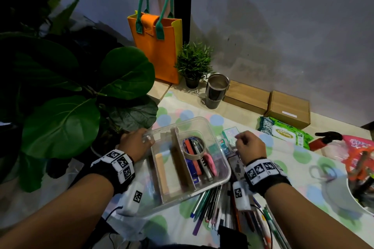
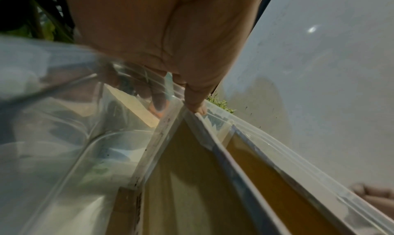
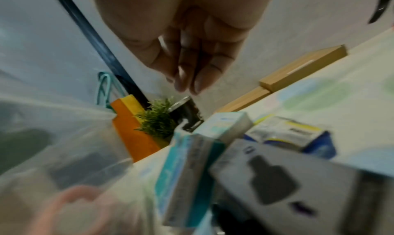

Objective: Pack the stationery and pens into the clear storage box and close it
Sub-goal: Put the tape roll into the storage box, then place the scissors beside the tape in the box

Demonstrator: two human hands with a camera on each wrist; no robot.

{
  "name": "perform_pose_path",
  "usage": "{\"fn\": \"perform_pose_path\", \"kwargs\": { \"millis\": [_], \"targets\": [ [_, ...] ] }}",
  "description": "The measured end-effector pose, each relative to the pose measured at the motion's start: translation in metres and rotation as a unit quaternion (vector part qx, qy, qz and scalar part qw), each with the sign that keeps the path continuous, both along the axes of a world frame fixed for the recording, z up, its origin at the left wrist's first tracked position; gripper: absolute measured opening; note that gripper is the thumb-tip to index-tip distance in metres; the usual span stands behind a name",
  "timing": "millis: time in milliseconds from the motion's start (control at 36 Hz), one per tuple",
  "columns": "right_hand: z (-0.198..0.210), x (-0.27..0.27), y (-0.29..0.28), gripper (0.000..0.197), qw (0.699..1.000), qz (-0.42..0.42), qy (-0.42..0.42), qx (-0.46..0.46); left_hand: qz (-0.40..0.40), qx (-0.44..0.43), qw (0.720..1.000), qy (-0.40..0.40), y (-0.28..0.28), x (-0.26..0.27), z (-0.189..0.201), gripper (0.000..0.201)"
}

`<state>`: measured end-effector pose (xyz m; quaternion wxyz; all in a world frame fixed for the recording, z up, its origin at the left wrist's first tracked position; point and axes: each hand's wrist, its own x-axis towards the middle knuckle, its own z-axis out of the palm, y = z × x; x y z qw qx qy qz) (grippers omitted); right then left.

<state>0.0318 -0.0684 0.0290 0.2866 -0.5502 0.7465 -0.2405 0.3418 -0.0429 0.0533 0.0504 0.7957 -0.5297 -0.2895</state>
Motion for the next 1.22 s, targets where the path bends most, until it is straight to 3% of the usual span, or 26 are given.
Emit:
{"fn": "perform_pose_path", "kwargs": {
  "millis": [250,444,639,806,917,1222],
  "targets": [
    [-0.033,-0.034,-0.027,0.022,0.958,0.11,0.162,0.209,0.01,-0.004,1.0,-0.003,-0.002,0.002,-0.007,0.038],
    [-0.06,-0.038,-0.047,0.025,0.96,0.027,0.193,0.199,0.013,-0.01,1.0,-0.007,-0.002,0.004,-0.012,0.039],
    [-0.072,-0.034,-0.05,0.03,0.94,0.088,0.23,0.235,0.007,0.001,1.0,-0.007,-0.006,0.005,-0.014,0.037],
    [-0.064,-0.029,-0.049,0.019,0.926,0.117,0.25,0.258,-0.001,0.018,1.0,-0.018,-0.006,0.009,-0.017,0.038],
    [-0.071,-0.036,-0.046,0.02,0.938,0.091,0.22,0.252,-0.001,0.013,1.0,-0.019,-0.005,0.009,-0.017,0.037],
    [-0.044,-0.038,-0.02,0.034,0.97,0.009,0.153,0.187,-0.001,0.019,1.0,-0.011,-0.003,0.008,-0.014,0.041]
  ]
}}
